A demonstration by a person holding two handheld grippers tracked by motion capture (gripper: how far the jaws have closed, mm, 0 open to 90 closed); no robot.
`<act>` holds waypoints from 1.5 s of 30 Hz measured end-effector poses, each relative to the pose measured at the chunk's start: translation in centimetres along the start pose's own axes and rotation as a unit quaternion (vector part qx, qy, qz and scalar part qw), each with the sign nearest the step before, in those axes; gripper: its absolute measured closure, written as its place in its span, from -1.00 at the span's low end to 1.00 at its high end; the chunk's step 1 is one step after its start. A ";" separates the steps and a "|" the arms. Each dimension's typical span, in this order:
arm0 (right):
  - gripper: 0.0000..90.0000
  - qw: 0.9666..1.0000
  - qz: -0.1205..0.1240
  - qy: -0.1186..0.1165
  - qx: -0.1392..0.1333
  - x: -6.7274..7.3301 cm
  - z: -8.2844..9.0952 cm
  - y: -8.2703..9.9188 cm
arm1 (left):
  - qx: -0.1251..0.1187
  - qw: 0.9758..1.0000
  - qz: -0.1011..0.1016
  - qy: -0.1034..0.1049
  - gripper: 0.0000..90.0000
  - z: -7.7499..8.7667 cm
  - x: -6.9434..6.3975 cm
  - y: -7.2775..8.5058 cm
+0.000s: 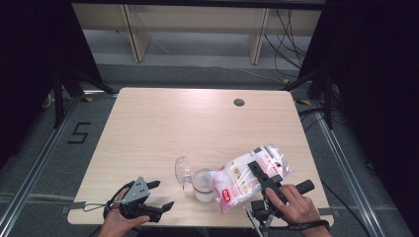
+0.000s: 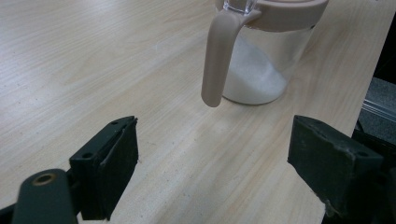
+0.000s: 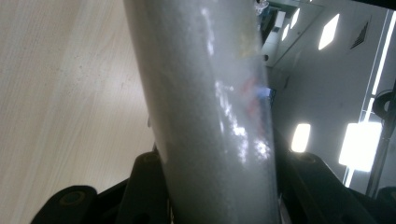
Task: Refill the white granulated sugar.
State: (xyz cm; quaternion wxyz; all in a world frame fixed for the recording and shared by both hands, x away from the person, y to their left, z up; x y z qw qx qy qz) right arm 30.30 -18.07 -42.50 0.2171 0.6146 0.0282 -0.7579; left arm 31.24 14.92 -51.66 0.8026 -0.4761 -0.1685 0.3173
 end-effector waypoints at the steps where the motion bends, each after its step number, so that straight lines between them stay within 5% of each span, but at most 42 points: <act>1: 0.44 1.000 0.000 0.008 -0.008 -0.1 -0.1 -0.1 | 0.001 1.000 0.001 0.001 -0.65 0.0 0.0 0.0; 5: 0.44 1.000 0.021 0.010 -0.018 -0.4 0.0 -0.3 | 0.000 1.000 0.000 0.000 -0.65 0.0 0.0 0.0; 6: 0.44 1.000 0.006 0.007 -0.008 -0.1 0.1 -0.3 | 0.000 1.000 0.000 0.000 -0.65 0.0 0.0 0.0; 8: 0.44 1.000 0.014 0.006 -0.016 -0.3 0.0 -0.5 | 0.002 1.000 -0.001 -0.001 -0.65 0.0 0.0 0.0; 9: 0.44 1.000 -0.012 0.004 -0.011 0.0 0.1 -0.6 | 0.002 1.000 -0.002 -0.001 -0.65 0.0 0.0 0.0; 10: 0.44 1.000 0.014 0.004 -0.021 -0.3 0.0 -0.7 | 0.000 1.000 0.000 0.000 -0.65 0.0 0.0 0.0; 12: 0.44 1.000 -0.011 0.003 -0.016 -0.1 0.1 -0.9 | -0.001 1.000 -0.012 0.002 -0.65 0.0 0.1 0.0; 15: 0.44 1.000 0.017 0.001 -0.019 -0.4 0.1 -1.0 | 0.002 1.000 -0.001 -0.002 -0.65 0.0 0.0 0.0; 18: 0.44 1.000 -0.003 0.004 -0.016 -0.1 0.1 -1.1 | 0.001 1.000 -0.015 0.000 -0.65 0.0 0.2 0.0; 20: 0.45 1.000 -0.006 0.001 -0.018 0.0 0.1 -1.2 | 0.002 1.000 -0.001 -0.001 -0.65 0.0 0.0 0.0; 22: 0.45 0.999 0.027 0.007 -0.026 -0.4 0.1 -1.3 | -0.001 1.000 -0.012 0.002 -0.65 0.0 0.1 0.0; 23: 0.45 1.000 0.018 0.002 -0.023 -0.3 0.1 -1.4 | -0.001 1.000 -0.011 0.002 -0.65 0.0 0.1 0.0; 24: 0.45 0.999 0.034 0.002 -0.029 -0.5 0.1 -1.5 | -0.001 1.000 -0.012 0.002 -0.65 0.0 0.1 0.0; 27: 0.45 1.000 -0.005 -0.002 -0.022 0.0 0.2 -1.6 | -0.001 1.000 -0.011 0.002 -0.65 0.0 0.1 0.0; 29: 0.45 1.000 -0.008 -0.004 -0.022 0.1 0.2 -1.6 | 0.000 1.000 -0.012 0.002 -0.65 0.0 0.1 0.0; 35: 0.45 0.999 0.035 0.001 -0.031 -0.5 0.1 -1.6 | -0.001 1.000 -0.011 0.002 -0.65 0.0 0.1 0.0; 37: 0.45 1.000 0.013 -0.008 -0.019 -0.1 0.1 -1.4 | 0.001 1.000 -0.015 0.000 -0.65 0.0 0.2 0.0; 44: 0.45 0.999 0.028 0.000 -0.029 -0.6 0.1 -1.3 | -0.001 1.000 -0.011 0.002 -0.65 0.0 0.1 0.0; 45: 0.45 1.000 0.000 -0.004 -0.019 -0.2 0.2 -1.2 | -0.001 1.000 -0.011 0.002 -0.65 0.0 0.1 0.0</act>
Point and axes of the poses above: each handheld gripper's, and its own axes: z roughly backward along the jaws, y roughly out of its underside, x roughly to its left, the point moved 4 cm from there along -z, roughly forward along the jaws, and after that the axes turned 4 degrees about -y, right-handed, at the moved point
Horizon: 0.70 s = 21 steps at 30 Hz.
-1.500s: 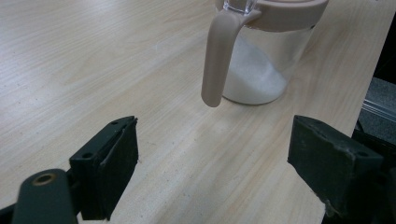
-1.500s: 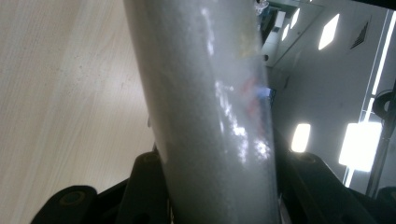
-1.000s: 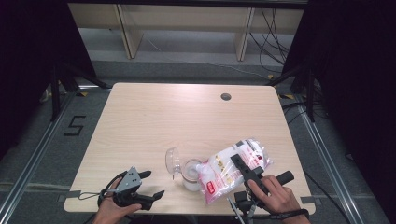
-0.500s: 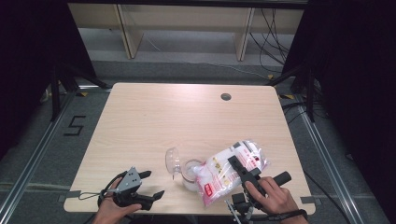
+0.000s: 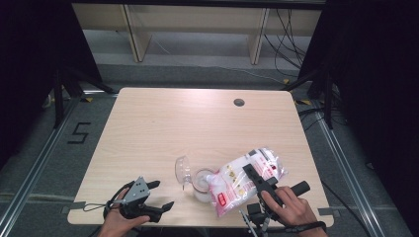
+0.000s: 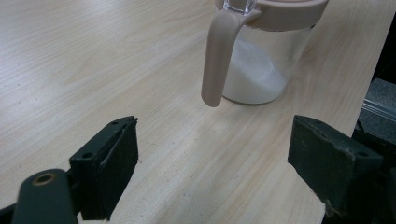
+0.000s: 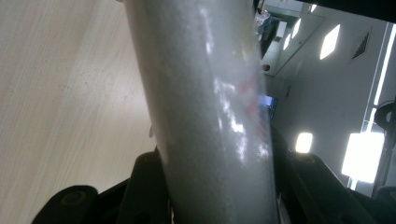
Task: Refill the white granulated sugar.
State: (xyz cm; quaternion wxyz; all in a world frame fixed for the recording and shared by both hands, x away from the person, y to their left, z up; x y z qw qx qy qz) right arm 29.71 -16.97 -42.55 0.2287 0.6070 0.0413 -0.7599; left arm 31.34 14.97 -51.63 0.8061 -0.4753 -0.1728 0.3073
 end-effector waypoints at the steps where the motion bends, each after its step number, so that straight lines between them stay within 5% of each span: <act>1: 0.45 1.000 -0.018 0.000 0.002 0.3 0.0 0.1 | 0.000 1.000 0.000 0.000 -0.65 0.0 0.0 0.0; 2: 0.45 1.000 0.019 0.006 -0.005 -0.2 -0.1 0.2 | 0.000 1.000 -0.001 0.000 -0.65 0.0 0.0 0.0; 3: 0.45 1.000 0.027 0.003 -0.002 -0.3 -0.1 0.3 | 0.000 1.000 0.000 0.000 -0.65 0.0 0.0 0.0; 4: 0.45 1.000 0.007 -0.003 0.004 0.0 0.0 0.4 | 0.000 1.000 0.000 0.000 -0.65 0.0 0.0 0.0; 8: 0.45 1.000 0.008 -0.004 0.011 0.0 0.1 0.6 | 0.000 1.000 0.000 0.000 -0.65 0.0 0.0 0.0; 9: 0.45 1.000 -0.017 -0.007 0.020 0.3 0.2 0.7 | 0.000 1.000 0.000 0.000 -0.65 0.0 0.0 0.0; 12: 0.45 1.000 0.017 0.002 0.008 0.0 0.0 0.8 | 0.003 1.000 0.008 0.000 -0.65 0.0 -0.1 0.1; 21: 0.45 1.000 0.004 -0.009 0.014 0.2 0.2 0.6 | 0.005 1.000 0.016 0.000 -0.65 0.0 -0.2 0.1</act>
Point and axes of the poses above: each handheld gripper's, and its own axes: z roughly backward along the jaws, y roughly out of its underside, x roughly to its left, the point moved 4 cm from there along -z, roughly forward along the jaws, and after that the axes turned 4 degrees about -y, right-handed, at the moved point
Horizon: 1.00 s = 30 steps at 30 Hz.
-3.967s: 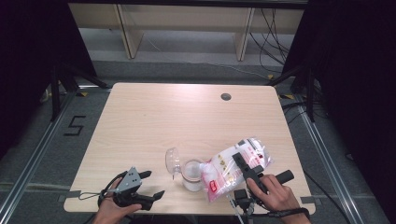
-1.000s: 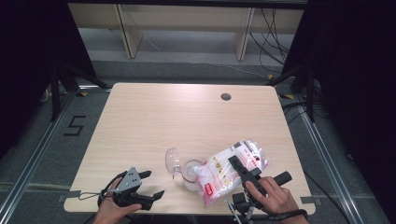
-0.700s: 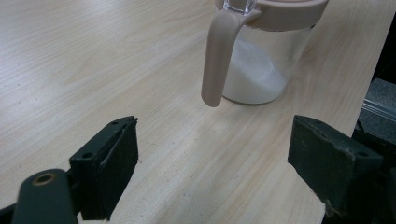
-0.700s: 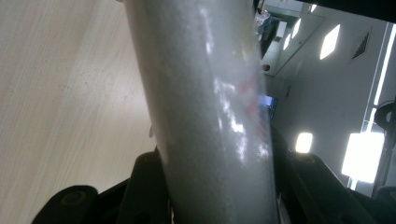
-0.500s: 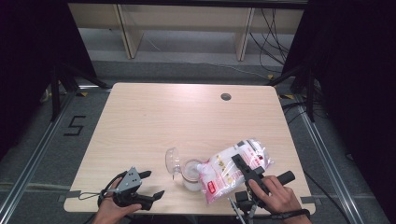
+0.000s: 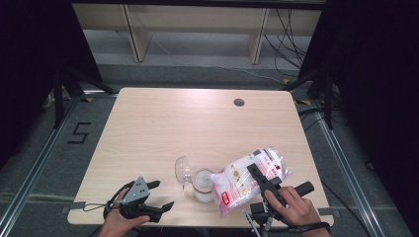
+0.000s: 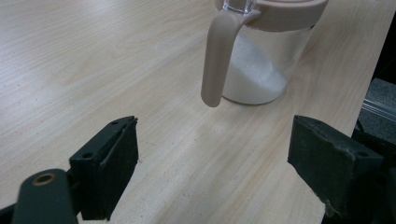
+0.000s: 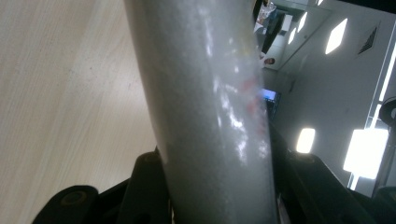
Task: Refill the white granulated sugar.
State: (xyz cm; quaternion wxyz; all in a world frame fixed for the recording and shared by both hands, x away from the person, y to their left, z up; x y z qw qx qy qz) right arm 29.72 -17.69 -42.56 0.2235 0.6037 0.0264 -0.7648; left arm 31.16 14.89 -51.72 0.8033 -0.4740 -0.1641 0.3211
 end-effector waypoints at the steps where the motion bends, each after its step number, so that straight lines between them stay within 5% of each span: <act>1: 0.45 1.000 0.011 0.003 -0.004 -0.1 0.0 0.0 | 0.000 1.000 0.000 0.000 -0.65 0.0 0.0 0.0; 14: 0.46 1.000 0.007 0.003 -0.003 -0.3 -0.5 -0.4 | 0.002 1.000 -0.002 0.000 -0.65 0.0 0.0 0.0; 15: 0.46 1.000 -0.016 0.005 0.001 0.0 -0.4 -0.2 | 0.004 1.000 -0.004 -0.001 -0.65 0.0 0.0 0.0; 22: 0.47 1.000 0.007 0.006 0.009 -0.1 0.0 0.4 | 0.000 1.000 0.000 0.000 -0.65 0.0 0.0 0.0; 23: 0.47 1.000 -0.009 -0.001 0.011 0.1 0.1 0.2 | 0.000 1.000 0.000 0.000 -0.65 0.0 0.0 0.0; 25: 0.47 1.000 0.014 0.003 0.004 -0.2 0.1 0.0 | 0.002 1.000 -0.002 0.000 -0.65 0.0 0.0 0.0; 26: 0.47 1.000 -0.001 0.008 0.001 -0.1 0.1 -0.1 | 0.002 1.000 -0.002 0.000 -0.65 0.0 0.0 0.0; 29: 0.47 1.000 0.021 0.013 -0.014 -0.4 0.0 -0.5 | 0.002 1.000 -0.002 -0.001 -0.65 0.0 0.0 0.0; 30: 0.47 1.000 0.006 0.005 -0.007 -0.2 0.1 -0.5 | 0.003 1.000 -0.002 0.000 -0.65 0.0 0.0 0.0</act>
Point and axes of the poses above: each handheld gripper's, and its own axes: z roughly backward along the jaws, y roughly out of its underside, x roughly to its left, the point moved 4 cm from there along -z, roughly forward along the jaws, and after that the axes turned 4 degrees about -y, right-handed, at the moved point
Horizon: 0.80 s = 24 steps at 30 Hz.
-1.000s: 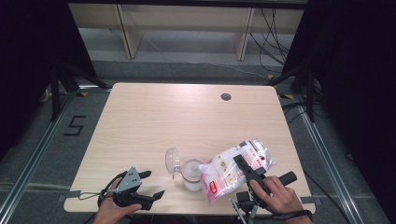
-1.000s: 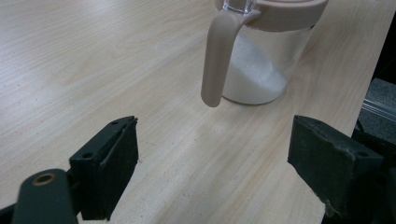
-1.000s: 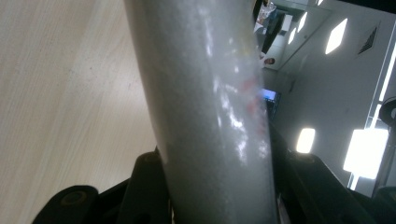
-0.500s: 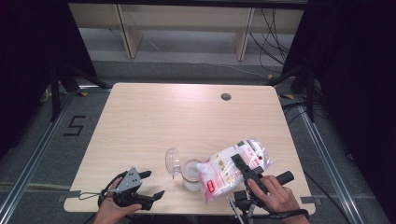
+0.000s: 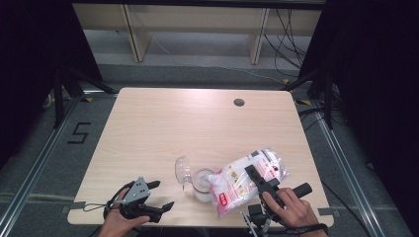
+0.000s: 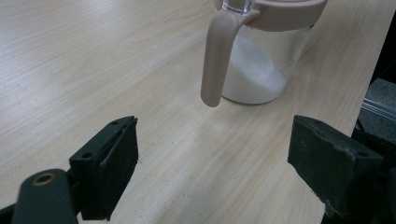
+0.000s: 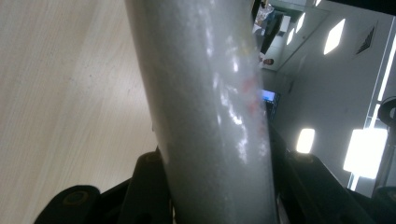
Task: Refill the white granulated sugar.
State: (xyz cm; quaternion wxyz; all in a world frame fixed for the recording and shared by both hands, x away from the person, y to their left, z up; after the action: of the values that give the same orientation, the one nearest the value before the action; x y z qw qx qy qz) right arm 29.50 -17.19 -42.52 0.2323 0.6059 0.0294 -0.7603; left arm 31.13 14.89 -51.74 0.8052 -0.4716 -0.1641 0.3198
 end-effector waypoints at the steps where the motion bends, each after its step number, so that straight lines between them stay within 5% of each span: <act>1: 0.47 1.000 -0.004 -0.004 0.005 0.1 0.1 0.0 | 0.000 1.000 0.000 0.000 -0.65 0.0 0.0 0.0; 3: 0.47 1.000 0.007 0.007 -0.005 -0.2 -0.2 -0.1 | 0.000 1.000 0.000 0.000 -0.65 0.0 0.0 0.0; 5: 0.47 1.000 -0.008 0.005 -0.002 0.0 -0.3 -0.1 | 0.001 1.000 0.000 0.000 -0.65 0.0 0.0 0.0; 6: 0.47 1.000 0.009 0.007 -0.002 -0.3 -0.3 0.0 | 0.001 1.000 0.000 0.000 -0.65 0.0 0.0 0.0; 10: 0.47 0.999 -0.031 0.002 0.012 0.2 -0.2 0.4 | 0.001 1.000 0.000 0.000 -0.65 0.0 0.0 0.0; 11: 0.47 1.000 -0.009 -0.002 0.009 0.0 -0.3 0.5 | 0.001 1.000 0.000 0.000 -0.65 0.0 0.0 0.0; 13: 0.48 1.000 -0.003 0.007 0.004 -0.1 -0.3 0.7 | 0.000 1.000 0.000 0.000 -0.65 0.0 0.0 0.0; 21: 0.48 1.000 -0.003 -0.008 0.010 0.1 -0.2 0.6 | 0.000 1.000 0.000 -0.001 -0.65 0.0 0.0 0.0; 23: 0.48 1.000 -0.022 -0.002 0.008 0.4 -0.2 0.4 | 0.000 1.000 0.000 0.000 -0.65 0.0 0.0 0.0; 24: 0.48 1.000 0.004 -0.006 0.005 0.0 -0.2 0.3 | 0.002 1.000 -0.002 -0.002 -0.65 0.0 0.1 0.0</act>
State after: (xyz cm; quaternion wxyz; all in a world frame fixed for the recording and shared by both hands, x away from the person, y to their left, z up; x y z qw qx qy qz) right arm 29.78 -17.39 -42.51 0.2325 0.6024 0.0216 -0.7633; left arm 31.16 14.94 -51.74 0.8067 -0.4691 -0.1659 0.3188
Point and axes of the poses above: each handheld gripper's, and its own axes: z roughly backward along the jaws, y roughly out of its underside, x roughly to its left, the point moved 4 cm from there along -z, roughly forward along the jaws, and after that the axes turned 4 degrees about -y, right-handed, at the moved point
